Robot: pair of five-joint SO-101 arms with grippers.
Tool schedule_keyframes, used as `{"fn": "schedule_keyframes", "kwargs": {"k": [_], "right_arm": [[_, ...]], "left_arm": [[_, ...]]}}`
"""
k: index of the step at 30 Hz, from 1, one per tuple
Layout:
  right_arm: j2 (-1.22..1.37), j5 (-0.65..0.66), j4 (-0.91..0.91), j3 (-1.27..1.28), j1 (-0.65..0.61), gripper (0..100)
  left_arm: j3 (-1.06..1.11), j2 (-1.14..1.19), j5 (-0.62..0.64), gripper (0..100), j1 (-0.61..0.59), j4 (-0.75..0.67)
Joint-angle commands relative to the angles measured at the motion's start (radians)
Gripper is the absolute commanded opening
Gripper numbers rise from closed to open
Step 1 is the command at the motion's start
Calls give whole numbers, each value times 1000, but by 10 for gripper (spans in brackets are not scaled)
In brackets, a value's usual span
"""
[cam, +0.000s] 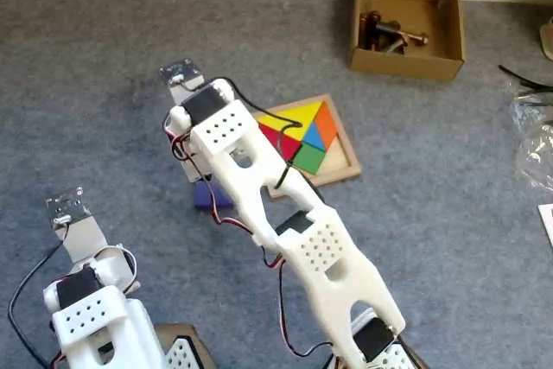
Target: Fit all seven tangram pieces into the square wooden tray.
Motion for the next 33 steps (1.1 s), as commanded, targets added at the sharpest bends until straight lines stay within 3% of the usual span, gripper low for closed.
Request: {"fn": "schedule_keyframes", "kwargs": {"k": [1,11,20,33], "right_arm": [[-110,68,18,15,12,63],[-197,324,18,177,113,63],[-295,445,16,260,117,63],[-291,454,12,260,-36,63]], "left_arm": [[-1,-4,9,5,35,12],[-1,-4,9,5,35,12],[-1,-4,9,5,35,12],[-1,-4,9,5,65,12]]}}
